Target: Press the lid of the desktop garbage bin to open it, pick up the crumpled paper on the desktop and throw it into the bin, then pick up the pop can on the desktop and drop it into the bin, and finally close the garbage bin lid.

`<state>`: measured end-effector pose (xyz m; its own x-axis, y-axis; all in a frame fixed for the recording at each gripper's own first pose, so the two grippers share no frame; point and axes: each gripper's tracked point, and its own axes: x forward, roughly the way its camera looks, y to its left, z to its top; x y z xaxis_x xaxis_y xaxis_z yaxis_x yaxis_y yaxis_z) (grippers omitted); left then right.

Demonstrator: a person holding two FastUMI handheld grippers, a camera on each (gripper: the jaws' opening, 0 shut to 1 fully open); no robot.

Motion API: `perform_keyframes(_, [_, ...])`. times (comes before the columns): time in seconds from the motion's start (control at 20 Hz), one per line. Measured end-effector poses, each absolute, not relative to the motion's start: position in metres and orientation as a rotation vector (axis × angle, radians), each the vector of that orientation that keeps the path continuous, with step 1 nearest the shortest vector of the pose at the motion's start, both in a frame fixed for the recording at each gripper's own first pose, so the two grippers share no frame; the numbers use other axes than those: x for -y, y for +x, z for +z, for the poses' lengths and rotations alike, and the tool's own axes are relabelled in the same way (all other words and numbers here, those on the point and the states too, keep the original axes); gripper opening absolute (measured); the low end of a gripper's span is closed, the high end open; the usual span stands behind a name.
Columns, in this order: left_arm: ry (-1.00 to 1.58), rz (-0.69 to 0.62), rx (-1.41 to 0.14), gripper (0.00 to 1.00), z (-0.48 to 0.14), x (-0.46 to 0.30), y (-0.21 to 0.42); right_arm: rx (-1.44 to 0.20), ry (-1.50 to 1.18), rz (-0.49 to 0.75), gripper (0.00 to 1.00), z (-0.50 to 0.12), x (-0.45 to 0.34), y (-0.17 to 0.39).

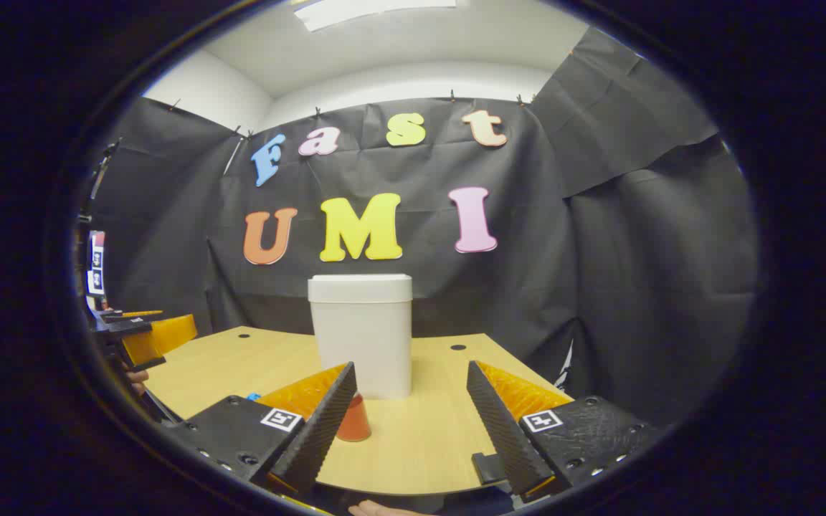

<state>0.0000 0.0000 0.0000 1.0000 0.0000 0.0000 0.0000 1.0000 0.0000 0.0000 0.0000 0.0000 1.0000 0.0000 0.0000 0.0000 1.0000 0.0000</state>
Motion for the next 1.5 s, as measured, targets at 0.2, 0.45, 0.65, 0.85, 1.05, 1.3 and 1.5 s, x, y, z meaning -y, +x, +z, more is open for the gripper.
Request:
perform_keyframes(0.2, [0.068, 0.032, -0.044, 0.97, -0.011, -0.012, 0.006, -0.005, -0.008, 0.033, 0.92, -0.003, -0.004, -0.005])
perform_keyframes(0.45, [0.047, 0.039, -0.031, 0.97, -0.007, -0.020, 0.006, -0.060, 0.021, 0.105, 0.95, -0.017, -0.020, -0.005])
perform_keyframes(0.65, [0.050, 0.039, -0.033, 0.97, -0.009, -0.024, 0.011, -0.070, -0.006, 0.109, 0.95, -0.021, -0.023, -0.002])
perform_keyframes(0.85, [0.047, 0.044, -0.049, 0.97, -0.014, -0.027, 0.012, -0.074, -0.007, 0.126, 0.95, -0.021, -0.027, -0.003])
perform_keyframes(1.05, [0.051, 0.070, -0.039, 0.97, -0.010, -0.040, 0.013, -0.034, -0.010, 0.129, 0.92, 0.001, -0.031, 0.000])
perform_keyframes(1.3, [0.045, 0.069, -0.056, 0.97, -0.017, -0.042, 0.016, -0.002, 0.008, 0.132, 0.95, 0.029, -0.040, 0.015])
perform_keyframes(1.5, [0.058, 0.045, -0.081, 0.97, -0.024, -0.036, 0.017, 0.057, -0.032, 0.136, 0.95, 0.068, -0.056, 0.039])
